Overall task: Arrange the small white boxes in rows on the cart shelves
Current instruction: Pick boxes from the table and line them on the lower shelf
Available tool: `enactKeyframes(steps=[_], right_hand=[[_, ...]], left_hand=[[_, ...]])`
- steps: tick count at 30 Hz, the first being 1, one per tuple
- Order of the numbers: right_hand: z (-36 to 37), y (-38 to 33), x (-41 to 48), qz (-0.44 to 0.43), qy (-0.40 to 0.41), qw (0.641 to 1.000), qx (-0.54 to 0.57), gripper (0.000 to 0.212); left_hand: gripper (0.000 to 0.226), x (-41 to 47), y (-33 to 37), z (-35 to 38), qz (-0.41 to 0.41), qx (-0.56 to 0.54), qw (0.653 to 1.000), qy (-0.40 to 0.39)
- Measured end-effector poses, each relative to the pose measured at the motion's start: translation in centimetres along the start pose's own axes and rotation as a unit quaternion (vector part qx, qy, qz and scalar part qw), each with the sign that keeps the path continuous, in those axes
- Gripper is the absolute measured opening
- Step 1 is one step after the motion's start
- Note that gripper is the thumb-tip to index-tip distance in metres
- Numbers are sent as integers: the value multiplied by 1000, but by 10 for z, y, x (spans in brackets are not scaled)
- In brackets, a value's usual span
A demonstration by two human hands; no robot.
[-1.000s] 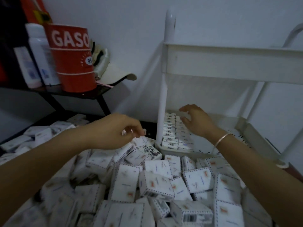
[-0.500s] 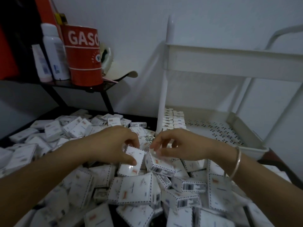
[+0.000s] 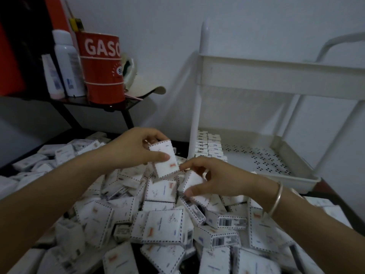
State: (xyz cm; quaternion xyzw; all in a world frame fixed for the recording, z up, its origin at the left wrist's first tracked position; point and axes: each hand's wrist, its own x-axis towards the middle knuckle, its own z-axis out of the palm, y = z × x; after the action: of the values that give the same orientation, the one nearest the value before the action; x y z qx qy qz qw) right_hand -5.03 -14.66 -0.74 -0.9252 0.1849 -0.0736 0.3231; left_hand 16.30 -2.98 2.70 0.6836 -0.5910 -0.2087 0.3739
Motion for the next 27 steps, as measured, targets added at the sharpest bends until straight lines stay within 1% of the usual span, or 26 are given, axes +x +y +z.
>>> enactKeyframes(steps=[2, 3, 5, 6, 8, 9, 11, 12, 14, 17, 18, 20, 21, 22, 23, 24, 26, 27], right_hand=[[-5, 3, -1, 11, 35, 999, 12, 35], [-8, 4, -3, 20, 52, 998, 28, 35], [-16, 9, -7, 34, 89, 993, 68, 40], [-20, 14, -10, 42, 108, 990, 81, 47], [-27, 23, -15, 63, 145, 984, 87, 58], [-31, 27, -17, 72, 160, 981, 87, 59], [-38, 35, -23, 89, 179, 976, 89, 53], [-41, 38, -26, 93, 185, 975, 84, 50], [-47, 47, -31, 99, 193, 974, 59, 41], [-57, 64, -35, 116, 215, 969, 32, 26], [-61, 70, -36, 127, 223, 966, 32, 24], [-68, 84, -36, 154, 242, 957, 35, 31], [-71, 90, -36, 167, 251, 953, 34, 35], [-75, 97, -35, 178, 260, 948, 36, 38], [-77, 103, -34, 187, 268, 944, 46, 38], [-81, 109, -32, 195, 274, 940, 61, 39], [-88, 119, -28, 209, 280, 933, 82, 43], [-91, 125, -26, 215, 284, 931, 81, 45]], left_hand=[[27, 5, 4, 2, -15, -22, 1000, -8], [27, 8, 7, 3, -25, -30, 999, -15], [29, 15, 13, 6, -48, -48, 997, -29], [32, 18, 16, 8, -53, -61, 996, -35], [41, 25, 23, 15, -59, -100, 993, -39], [48, 29, 28, 19, -61, -122, 990, -38], [60, 36, 38, 28, -56, -158, 985, -38], [62, 40, 43, 34, -47, -164, 984, -43], [54, 49, 53, 48, -21, -170, 983, -61], [23, 68, 71, 70, 19, -151, 984, -88], [18, 77, 77, 77, 26, -141, 985, -95], [16, 100, 87, 89, 36, -130, 987, -87], [16, 113, 90, 95, 49, -107, 991, -63], [17, 127, 91, 101, 69, -56, 996, -30], [19, 141, 90, 106, 90, 20, 996, -2], [23, 153, 88, 111, 109, 106, 988, 9], [36, 177, 79, 121, 119, 248, 961, -11], [43, 190, 74, 123, 112, 284, 952, -25]])
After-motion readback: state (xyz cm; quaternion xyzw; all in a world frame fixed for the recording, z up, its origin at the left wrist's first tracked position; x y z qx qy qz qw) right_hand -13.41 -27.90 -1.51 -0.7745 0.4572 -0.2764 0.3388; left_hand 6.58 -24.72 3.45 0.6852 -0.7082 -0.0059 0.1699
